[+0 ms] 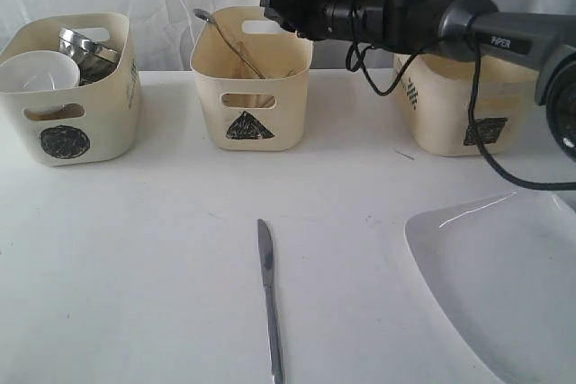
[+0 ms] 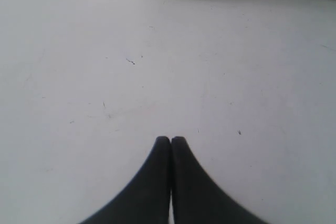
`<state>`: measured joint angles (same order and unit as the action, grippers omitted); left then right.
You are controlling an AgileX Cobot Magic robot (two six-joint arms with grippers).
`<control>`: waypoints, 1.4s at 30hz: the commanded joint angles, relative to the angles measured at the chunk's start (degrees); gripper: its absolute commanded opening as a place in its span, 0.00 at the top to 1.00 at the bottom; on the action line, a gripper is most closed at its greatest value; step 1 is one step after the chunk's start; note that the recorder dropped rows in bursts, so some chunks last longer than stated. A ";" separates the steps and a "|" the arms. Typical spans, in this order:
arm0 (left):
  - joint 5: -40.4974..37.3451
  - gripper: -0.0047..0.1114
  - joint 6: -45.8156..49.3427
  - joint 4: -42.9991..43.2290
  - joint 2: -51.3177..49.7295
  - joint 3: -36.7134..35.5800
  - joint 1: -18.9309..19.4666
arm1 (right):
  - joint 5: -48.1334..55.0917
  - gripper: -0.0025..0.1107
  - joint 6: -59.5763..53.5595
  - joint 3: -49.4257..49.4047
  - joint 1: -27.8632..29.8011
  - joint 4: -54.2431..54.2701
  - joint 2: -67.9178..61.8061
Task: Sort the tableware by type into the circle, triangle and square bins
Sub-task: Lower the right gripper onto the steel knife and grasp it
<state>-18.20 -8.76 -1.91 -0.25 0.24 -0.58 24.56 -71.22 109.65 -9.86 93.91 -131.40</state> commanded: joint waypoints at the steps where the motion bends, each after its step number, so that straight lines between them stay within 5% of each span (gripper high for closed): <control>1: -1.83 0.96 0.15 -0.60 0.25 -0.24 -0.10 | 3.87 0.94 18.13 0.54 0.81 -23.31 5.03; 6: -1.83 0.96 0.15 -0.60 0.25 -0.24 -0.10 | 19.51 0.98 42.53 0.40 -0.59 -62.07 10.31; 12: -1.83 0.96 0.15 -0.60 0.25 -0.24 -0.10 | 40.85 0.98 69.14 -7.36 -8.80 -93.91 14.29; 22: -1.83 0.96 0.15 -0.60 0.25 -0.24 -0.10 | 29.17 0.98 83.09 -29.78 -31.09 -99.42 23.87; 28: -1.83 0.96 0.15 -0.60 0.25 -0.24 -0.10 | 24.79 0.97 94.63 -31.16 -31.69 -99.70 22.83; 33: -1.83 0.96 0.15 -0.60 0.25 -0.24 -0.10 | 25.21 0.65 94.63 -31.16 -31.69 -95.65 19.28; 42: -1.83 0.96 0.15 -0.60 0.25 -0.24 -0.10 | 24.86 0.63 102.93 -31.16 -31.69 -96.18 13.89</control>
<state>-18.20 -8.76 -1.91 -0.25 0.24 -0.58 49.32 31.07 78.71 -41.56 -1.68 -117.03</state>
